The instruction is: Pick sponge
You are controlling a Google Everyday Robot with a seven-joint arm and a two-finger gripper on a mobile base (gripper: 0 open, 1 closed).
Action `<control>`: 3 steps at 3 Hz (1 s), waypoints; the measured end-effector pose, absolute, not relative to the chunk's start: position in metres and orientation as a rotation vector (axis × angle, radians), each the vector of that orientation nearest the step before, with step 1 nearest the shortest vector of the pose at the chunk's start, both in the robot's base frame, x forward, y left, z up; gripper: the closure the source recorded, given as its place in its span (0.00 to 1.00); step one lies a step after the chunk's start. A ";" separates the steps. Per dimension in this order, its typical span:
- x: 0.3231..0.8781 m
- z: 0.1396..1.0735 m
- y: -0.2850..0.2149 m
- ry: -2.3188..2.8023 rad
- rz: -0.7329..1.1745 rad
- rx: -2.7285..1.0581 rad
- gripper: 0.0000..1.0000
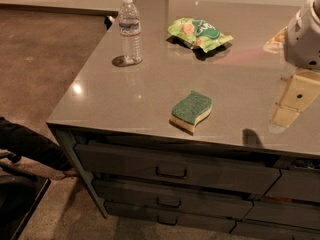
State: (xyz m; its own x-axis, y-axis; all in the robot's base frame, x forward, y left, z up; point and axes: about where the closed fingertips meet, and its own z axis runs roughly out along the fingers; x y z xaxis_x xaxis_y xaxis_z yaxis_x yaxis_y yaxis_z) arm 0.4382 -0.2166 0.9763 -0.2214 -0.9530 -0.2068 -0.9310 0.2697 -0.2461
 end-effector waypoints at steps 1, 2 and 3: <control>0.438 0.976 -0.217 2.231 -0.099 -1.724 0.00; 0.459 0.968 -0.206 2.173 -0.063 -1.791 0.00; 0.491 0.948 -0.184 2.087 0.044 -1.869 0.00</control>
Offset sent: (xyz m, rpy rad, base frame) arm 0.0491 0.0240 -0.0248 0.0331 0.0361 0.1640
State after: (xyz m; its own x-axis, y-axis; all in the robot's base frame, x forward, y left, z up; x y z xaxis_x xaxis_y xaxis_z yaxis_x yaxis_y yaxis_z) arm 0.4908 -0.1840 0.9483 -0.0784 -0.9600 -0.2688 -0.9705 0.1352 -0.1998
